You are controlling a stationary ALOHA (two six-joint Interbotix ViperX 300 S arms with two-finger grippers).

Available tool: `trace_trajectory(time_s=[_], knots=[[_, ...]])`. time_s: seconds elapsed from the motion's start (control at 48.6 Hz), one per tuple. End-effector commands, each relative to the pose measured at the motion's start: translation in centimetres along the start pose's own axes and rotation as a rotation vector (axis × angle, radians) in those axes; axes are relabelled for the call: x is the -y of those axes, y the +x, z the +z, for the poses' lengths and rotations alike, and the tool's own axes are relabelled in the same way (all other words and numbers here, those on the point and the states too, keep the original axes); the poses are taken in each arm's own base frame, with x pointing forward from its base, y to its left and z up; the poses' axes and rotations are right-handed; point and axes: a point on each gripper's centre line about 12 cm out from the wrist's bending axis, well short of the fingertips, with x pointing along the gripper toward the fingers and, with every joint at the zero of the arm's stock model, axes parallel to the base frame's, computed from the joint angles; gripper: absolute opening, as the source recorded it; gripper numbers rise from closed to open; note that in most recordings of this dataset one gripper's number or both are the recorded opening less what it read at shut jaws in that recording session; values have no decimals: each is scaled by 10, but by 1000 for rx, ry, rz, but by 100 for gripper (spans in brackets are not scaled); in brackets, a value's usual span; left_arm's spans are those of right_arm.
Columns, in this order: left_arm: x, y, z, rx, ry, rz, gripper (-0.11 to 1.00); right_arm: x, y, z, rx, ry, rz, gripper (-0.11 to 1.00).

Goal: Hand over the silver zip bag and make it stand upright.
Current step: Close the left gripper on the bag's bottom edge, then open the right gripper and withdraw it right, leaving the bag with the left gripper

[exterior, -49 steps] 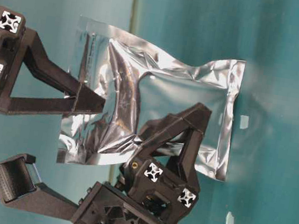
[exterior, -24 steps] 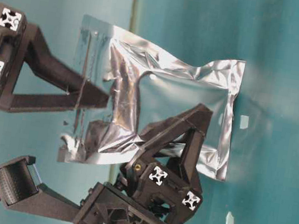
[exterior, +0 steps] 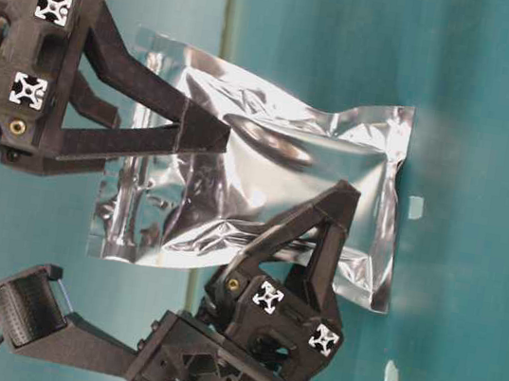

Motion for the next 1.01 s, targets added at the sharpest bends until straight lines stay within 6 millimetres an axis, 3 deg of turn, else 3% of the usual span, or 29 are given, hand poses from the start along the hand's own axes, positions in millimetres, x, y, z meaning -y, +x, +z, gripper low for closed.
trace_trajectory(time_s=[0.0,0.247,0.473,0.987], knots=[[2,-1,2,6,8,-7,30,0,-13,2,37,3,-14,91],[4,-1,1,1,49,-10,30,5,-23,1,55,-3,-49,91],[4,-1,2,3,75,-10,28,9,-50,-5,106,53,-60,91],[5,0,2,6,85,-12,28,1,-85,-56,163,141,-57,91]])
